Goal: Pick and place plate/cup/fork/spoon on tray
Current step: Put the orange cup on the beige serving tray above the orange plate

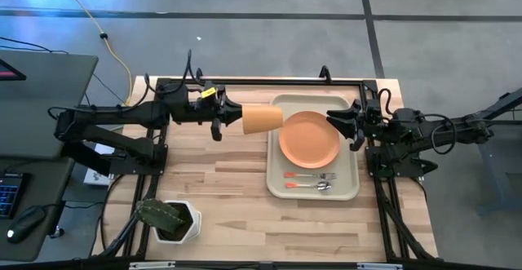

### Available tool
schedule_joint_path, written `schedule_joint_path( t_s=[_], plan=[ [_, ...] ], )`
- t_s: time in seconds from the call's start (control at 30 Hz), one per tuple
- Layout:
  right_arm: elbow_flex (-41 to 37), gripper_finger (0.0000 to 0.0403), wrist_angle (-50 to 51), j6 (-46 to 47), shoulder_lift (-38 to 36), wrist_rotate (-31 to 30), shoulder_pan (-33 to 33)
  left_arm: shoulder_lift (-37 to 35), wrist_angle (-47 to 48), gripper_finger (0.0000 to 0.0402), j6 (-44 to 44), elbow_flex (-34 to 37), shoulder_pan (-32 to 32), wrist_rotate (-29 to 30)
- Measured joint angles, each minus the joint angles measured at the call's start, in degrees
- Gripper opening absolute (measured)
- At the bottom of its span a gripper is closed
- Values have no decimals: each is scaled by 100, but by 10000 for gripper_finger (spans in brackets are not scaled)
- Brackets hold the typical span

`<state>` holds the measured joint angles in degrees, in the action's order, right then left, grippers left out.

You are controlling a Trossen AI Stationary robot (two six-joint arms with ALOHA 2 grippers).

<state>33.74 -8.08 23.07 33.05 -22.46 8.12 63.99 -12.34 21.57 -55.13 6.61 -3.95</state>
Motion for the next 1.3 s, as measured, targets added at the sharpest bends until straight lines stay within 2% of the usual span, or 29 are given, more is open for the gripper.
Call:
schedule_joint_path(
  t_s=[0.13, 0.3, 0.47, 0.6, 0.73, 0.93, 1.3],
  plan=[
    [0, 122, 0, -2, -2, 0, 0, 78, 340, 1, 203, -243, 86, 162],
    [0, 122, -17, -20, -1, -110, 0, 615, 2182, 1, -80, -1456, 559, 276],
    [0, 122, -35, -16, -2, -116, 0, 1820, 4389, 1, -794, -3023, 945, 304],
    [0, 122, -35, -20, -2, -116, 0, 2902, 5383, 1, -1531, -4019, 1185, 346],
    [0, 122, -35, -20, -2, -120, 0, 3875, 5487, 1, -1887, -4657, 1335, 432],
    [0, 122, -35, -2, 0, -125, 0, 4962, 5629, 1, -2208, -5210, 1504, 1094],
    [0, 122, -33, 131, 124, -264, 0, 6057, 5578, 1, -1772, -5265, 1950, 703]
  ],
)
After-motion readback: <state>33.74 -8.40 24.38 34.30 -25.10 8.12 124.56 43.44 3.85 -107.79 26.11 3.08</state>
